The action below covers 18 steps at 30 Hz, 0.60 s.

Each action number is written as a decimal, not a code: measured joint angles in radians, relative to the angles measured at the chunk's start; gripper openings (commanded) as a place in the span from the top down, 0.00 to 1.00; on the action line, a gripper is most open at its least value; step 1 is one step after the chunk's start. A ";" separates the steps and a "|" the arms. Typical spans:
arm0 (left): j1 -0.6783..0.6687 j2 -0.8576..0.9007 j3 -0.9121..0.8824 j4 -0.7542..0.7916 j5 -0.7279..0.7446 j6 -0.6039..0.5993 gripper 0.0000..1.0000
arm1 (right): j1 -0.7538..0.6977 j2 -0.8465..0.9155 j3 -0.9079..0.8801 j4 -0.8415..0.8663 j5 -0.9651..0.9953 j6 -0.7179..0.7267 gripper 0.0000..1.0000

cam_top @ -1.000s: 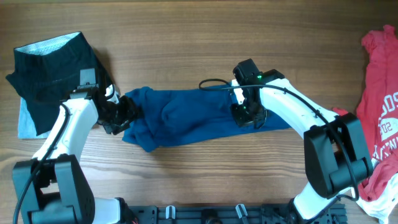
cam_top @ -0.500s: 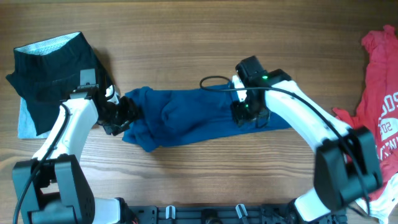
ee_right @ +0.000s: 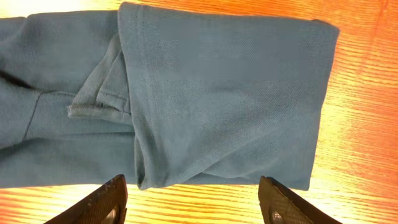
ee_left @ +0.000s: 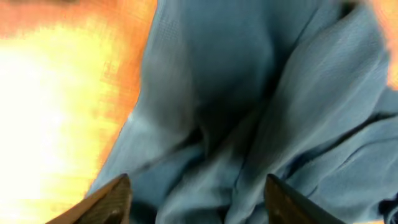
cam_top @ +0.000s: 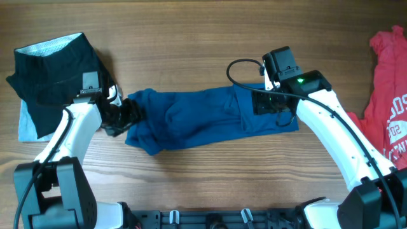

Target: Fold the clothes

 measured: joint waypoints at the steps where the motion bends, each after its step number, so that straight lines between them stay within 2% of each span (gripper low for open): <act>1: 0.000 0.000 0.000 0.014 -0.001 0.011 0.30 | 0.000 0.000 0.000 0.000 0.000 0.002 0.32; 18: -0.050 0.120 0.000 0.113 -0.004 0.164 0.29 | 0.000 0.000 -0.025 0.016 0.000 0.007 0.31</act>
